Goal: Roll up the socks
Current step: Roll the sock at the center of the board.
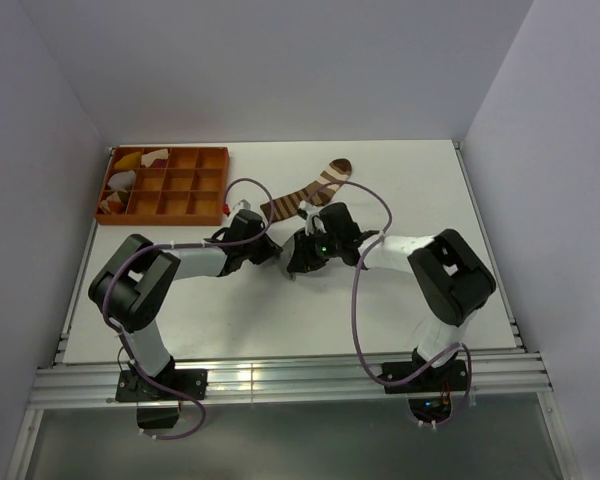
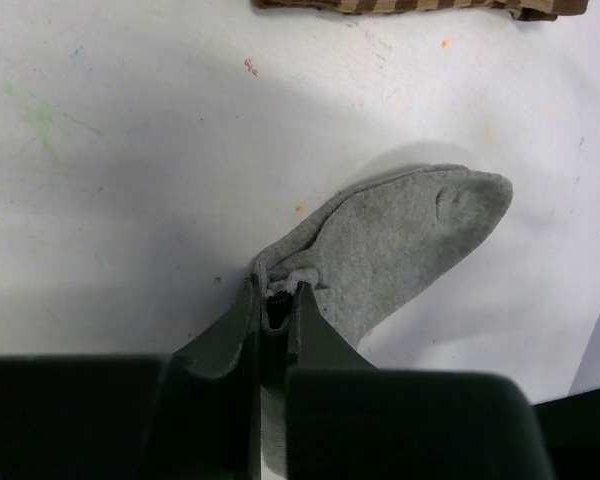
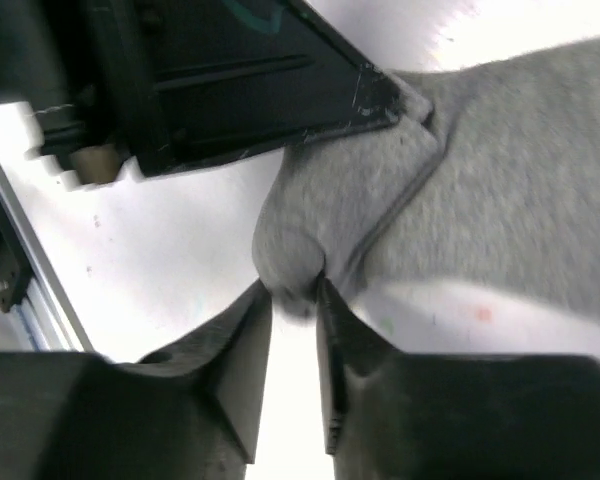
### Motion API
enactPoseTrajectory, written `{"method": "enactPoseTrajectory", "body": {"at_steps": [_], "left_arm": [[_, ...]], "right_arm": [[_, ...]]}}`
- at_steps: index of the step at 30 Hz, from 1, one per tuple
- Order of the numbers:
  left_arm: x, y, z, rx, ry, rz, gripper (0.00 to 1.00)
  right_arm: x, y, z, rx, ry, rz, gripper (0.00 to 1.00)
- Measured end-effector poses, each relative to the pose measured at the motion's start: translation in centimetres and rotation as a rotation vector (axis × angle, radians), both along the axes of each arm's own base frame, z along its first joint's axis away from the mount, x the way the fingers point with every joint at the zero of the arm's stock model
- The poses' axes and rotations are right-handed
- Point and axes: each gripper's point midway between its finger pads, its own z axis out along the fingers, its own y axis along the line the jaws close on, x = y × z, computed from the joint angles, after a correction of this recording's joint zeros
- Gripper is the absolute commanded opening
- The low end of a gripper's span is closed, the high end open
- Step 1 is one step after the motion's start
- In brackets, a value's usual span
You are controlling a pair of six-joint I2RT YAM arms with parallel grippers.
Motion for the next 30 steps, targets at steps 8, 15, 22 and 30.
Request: {"method": "enactPoseTrajectory", "body": {"at_steps": [8, 15, 22, 30], "left_arm": [[0.0, 0.1, 0.0, 0.034, -0.014, -0.022, 0.00], [0.0, 0.0, 0.0, 0.041, -0.019, -0.030, 0.00], [0.1, 0.1, 0.0, 0.047, -0.022, -0.030, 0.00], [-0.2, 1.1, 0.2, 0.072, -0.024, 0.021, 0.01]], "right_arm": [[2.9, -2.9, 6.9, 0.009, -0.145, -0.173, 0.50], [8.1, -3.8, 5.3, -0.087, -0.135, -0.342, 0.47], [7.8, -6.1, -1.7, -0.250, 0.021, -0.459, 0.47], [8.6, -7.4, -2.2, -0.223, 0.075, -0.568, 0.47]]}}
